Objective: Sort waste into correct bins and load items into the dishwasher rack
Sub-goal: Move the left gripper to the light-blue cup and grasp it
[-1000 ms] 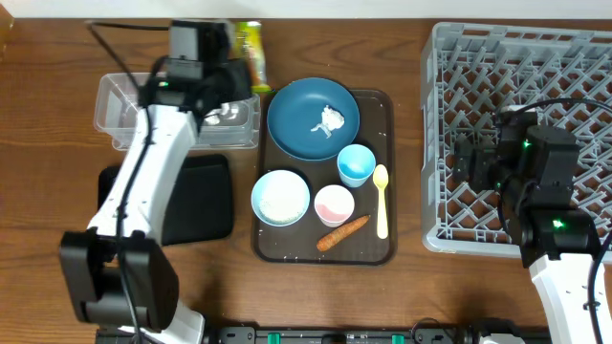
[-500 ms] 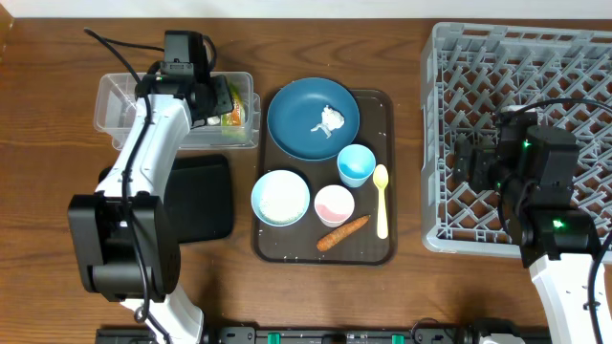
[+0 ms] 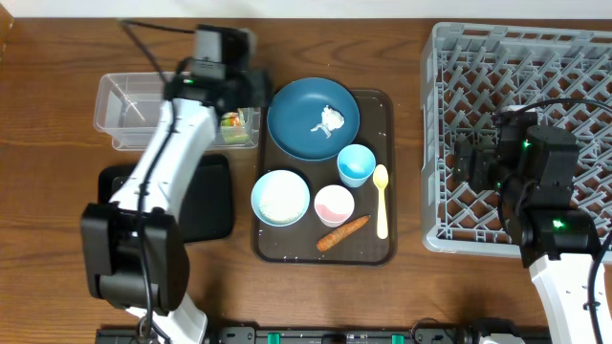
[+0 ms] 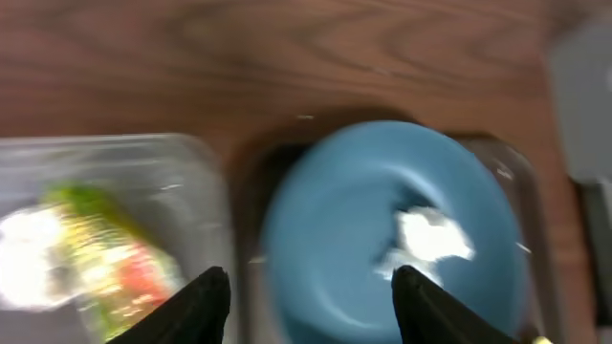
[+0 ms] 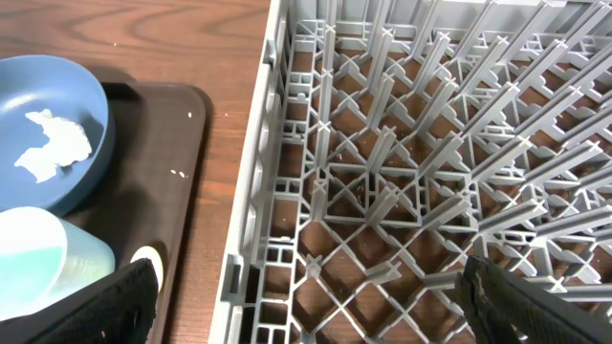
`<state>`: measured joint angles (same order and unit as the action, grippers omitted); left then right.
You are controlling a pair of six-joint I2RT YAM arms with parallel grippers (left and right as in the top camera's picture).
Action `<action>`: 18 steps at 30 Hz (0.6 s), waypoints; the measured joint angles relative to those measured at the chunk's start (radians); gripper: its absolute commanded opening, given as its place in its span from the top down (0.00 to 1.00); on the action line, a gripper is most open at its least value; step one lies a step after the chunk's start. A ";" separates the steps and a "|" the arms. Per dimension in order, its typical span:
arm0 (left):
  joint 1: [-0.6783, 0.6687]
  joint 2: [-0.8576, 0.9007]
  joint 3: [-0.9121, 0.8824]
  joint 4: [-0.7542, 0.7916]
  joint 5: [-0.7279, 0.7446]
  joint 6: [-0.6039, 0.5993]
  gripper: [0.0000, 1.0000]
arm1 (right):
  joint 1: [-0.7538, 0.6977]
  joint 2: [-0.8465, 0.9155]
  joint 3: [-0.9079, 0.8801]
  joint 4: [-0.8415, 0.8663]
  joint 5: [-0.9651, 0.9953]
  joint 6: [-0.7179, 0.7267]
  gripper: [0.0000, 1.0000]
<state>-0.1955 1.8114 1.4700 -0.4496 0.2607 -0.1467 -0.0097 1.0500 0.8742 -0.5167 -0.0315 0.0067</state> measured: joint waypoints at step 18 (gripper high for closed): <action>-0.233 0.275 0.000 0.182 0.023 0.024 0.40 | 0.000 0.000 0.000 0.000 0.002 0.000 0.01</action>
<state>-0.4282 2.0865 1.4700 -0.2680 0.2832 -0.1223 -0.0097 1.0500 0.8742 -0.5167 -0.0296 0.0067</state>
